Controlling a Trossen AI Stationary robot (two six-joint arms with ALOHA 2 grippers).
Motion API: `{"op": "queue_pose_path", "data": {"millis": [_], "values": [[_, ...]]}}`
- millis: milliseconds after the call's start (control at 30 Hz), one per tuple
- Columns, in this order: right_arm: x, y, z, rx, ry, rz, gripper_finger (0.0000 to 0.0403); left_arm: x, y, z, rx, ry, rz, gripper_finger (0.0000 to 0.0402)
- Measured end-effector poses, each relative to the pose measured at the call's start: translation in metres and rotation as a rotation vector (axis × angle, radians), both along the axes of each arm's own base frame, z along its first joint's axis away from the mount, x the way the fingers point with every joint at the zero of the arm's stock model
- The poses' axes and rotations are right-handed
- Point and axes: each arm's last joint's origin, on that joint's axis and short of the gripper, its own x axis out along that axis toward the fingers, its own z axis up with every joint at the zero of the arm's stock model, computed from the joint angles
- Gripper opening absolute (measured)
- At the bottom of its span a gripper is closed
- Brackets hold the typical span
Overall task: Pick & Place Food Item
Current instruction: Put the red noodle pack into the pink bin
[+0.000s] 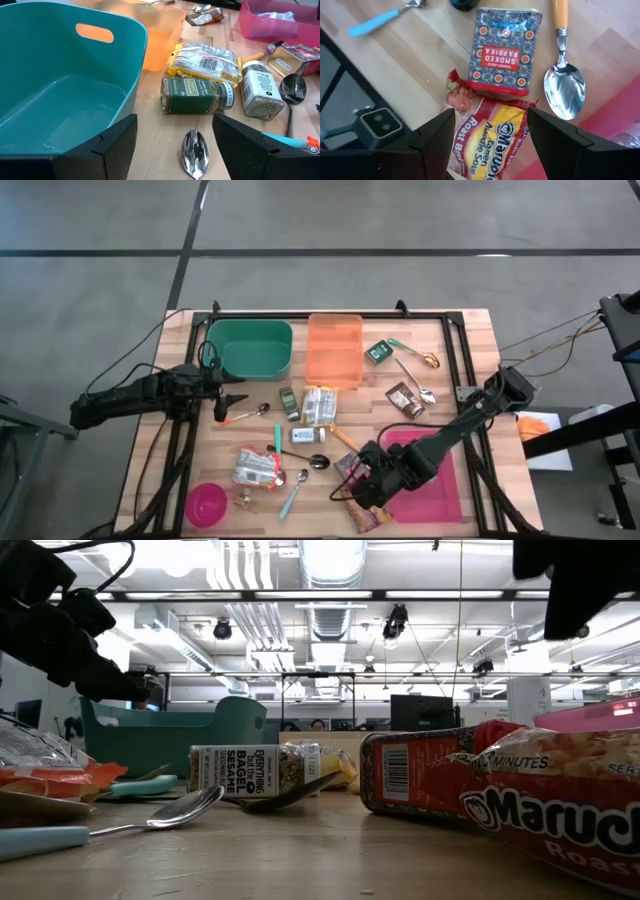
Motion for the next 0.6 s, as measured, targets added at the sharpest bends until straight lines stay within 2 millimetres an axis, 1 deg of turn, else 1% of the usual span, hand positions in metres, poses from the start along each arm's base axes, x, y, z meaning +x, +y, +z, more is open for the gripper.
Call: {"op": "queue_pose_path", "data": {"millis": [200,400,600], "values": [[0.008,0.005,-0.021,-0.030,0.121,0.027,0.0244,0.000,0.000,0.000,0.000,0.000,0.000,0.0261],[0.019,0.012,-0.027,-0.099,0.208,0.101,0.0244,0.000,0.000,0.000,0.000,0.000,0.000,0.0261],[0.030,0.020,-0.040,-0.081,0.279,0.174,0.0244,0.000,0.000,0.000,0.000,0.000,0.000,0.0261]]}}
